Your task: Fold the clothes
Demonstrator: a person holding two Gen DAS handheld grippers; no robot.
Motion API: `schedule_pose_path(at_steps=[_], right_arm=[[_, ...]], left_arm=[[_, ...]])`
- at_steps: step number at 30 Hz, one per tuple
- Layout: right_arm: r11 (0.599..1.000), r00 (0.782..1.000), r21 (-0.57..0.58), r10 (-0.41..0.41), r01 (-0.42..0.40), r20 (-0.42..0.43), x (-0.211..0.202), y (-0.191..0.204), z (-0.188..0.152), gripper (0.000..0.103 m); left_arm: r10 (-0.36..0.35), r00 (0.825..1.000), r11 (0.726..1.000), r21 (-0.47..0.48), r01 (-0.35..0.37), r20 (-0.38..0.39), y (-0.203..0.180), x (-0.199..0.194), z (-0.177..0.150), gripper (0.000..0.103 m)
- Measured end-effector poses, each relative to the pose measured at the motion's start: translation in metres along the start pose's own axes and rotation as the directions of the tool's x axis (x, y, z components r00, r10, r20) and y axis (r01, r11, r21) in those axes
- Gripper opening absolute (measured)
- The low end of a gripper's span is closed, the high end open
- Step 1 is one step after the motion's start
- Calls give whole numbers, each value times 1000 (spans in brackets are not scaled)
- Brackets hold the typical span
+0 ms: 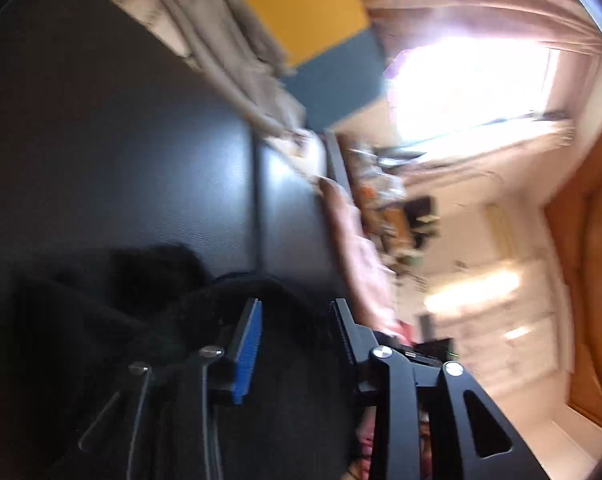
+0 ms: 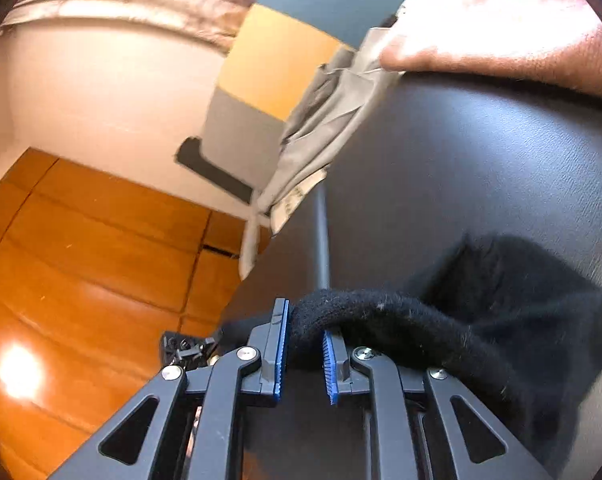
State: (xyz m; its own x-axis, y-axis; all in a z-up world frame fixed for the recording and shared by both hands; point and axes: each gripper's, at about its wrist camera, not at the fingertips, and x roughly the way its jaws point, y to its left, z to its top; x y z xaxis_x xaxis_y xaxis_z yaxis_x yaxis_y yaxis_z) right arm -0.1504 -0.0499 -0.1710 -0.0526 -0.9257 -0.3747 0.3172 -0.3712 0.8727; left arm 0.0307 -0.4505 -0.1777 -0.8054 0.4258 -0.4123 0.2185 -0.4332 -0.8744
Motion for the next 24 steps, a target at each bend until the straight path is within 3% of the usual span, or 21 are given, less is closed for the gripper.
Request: schedule_pose_path(at_steps=[2, 5, 7, 12, 17, 21, 24], right_arm=[[998, 999, -47, -36, 37, 13, -18, 3, -5, 24], [989, 995, -115, -89, 92, 35, -44, 8, -13, 35], [979, 991, -160, -122, 129, 52, -62, 11, -18, 48], [951, 973, -207, -225, 230, 48, -84, 0, -31, 49], [911, 953, -288, -304, 296, 18, -69, -1, -44, 44], [821, 889, -387, -457, 420, -6, -46, 0, -54, 44], [745, 832, -455, -555, 487, -18, -33, 0, -65, 36]], left_arm=[[5, 1000, 999, 37, -6, 17, 1, -12, -2, 42], [97, 992, 985, 138, -107, 77, -2, -37, -10, 49], [161, 982, 965, 195, -177, 98, 3, -52, -20, 51], [304, 947, 907, 273, -321, 102, 23, -79, -42, 54], [347, 932, 883, 300, -362, 106, 28, -85, -61, 56], [373, 924, 856, 351, -380, 89, 24, -74, -67, 60], [394, 916, 829, 402, -388, 72, 17, -68, -74, 60]])
